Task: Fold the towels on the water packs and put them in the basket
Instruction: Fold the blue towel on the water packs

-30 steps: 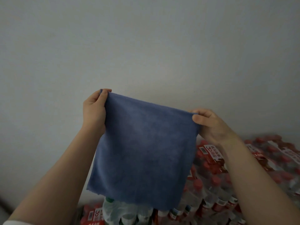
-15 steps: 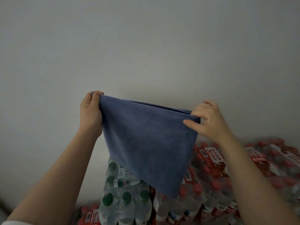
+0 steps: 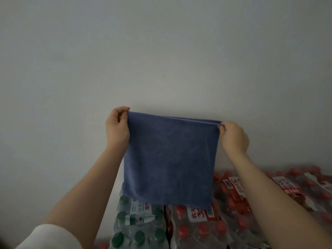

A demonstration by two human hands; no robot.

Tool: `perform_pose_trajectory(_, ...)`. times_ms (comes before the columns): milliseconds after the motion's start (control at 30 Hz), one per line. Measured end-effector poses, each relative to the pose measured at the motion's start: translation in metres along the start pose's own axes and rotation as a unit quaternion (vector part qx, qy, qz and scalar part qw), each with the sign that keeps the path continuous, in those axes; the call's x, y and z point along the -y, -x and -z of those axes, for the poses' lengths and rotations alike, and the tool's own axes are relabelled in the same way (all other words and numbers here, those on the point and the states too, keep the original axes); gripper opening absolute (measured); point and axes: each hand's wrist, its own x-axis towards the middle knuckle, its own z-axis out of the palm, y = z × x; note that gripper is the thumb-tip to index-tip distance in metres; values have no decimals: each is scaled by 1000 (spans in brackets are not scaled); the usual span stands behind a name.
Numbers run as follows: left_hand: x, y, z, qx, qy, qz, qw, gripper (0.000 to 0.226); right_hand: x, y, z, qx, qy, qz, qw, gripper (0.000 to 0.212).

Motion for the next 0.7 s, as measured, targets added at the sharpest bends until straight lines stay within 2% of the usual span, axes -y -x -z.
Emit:
perform_pose_trajectory(100, -10, -13, -8, -5, 16, -9, 1000, 40, 1, -23, 11, -44, -99, 7, 994, 22)
perform_pose_trajectory(233, -22, -15, -10, -15, 50, -31, 998, 41, -1, -18, 37, -104, -196, 61, 973, 18)
perform_pose_trajectory(333, -10, 6, 0, 19, 84, -2, 996, 40, -18, 8, 41, -84, -225, 44, 970, 16)
perform_pose_trajectory(467, 37, 59, 25, 109, 59, 73, 990, 41, -49, 61, 34, 22, -219, 6, 975, 3)
perform_pose_trajectory(500, 48, 71, 33, 122, 56, 93, 987, 41, -57, 76, 33, 56, -226, -3, 973, 8)
perform_pose_trajectory(600, 68, 105, 56, 157, 74, 147, 974, 41, -78, 114, 34, 171, -325, -14, 930, 21)
perform_pose_trajectory(700, 75, 128, 78, 266, 128, 210, 932, 39, -88, 140, 37, 283, -367, -20, 886, 16)
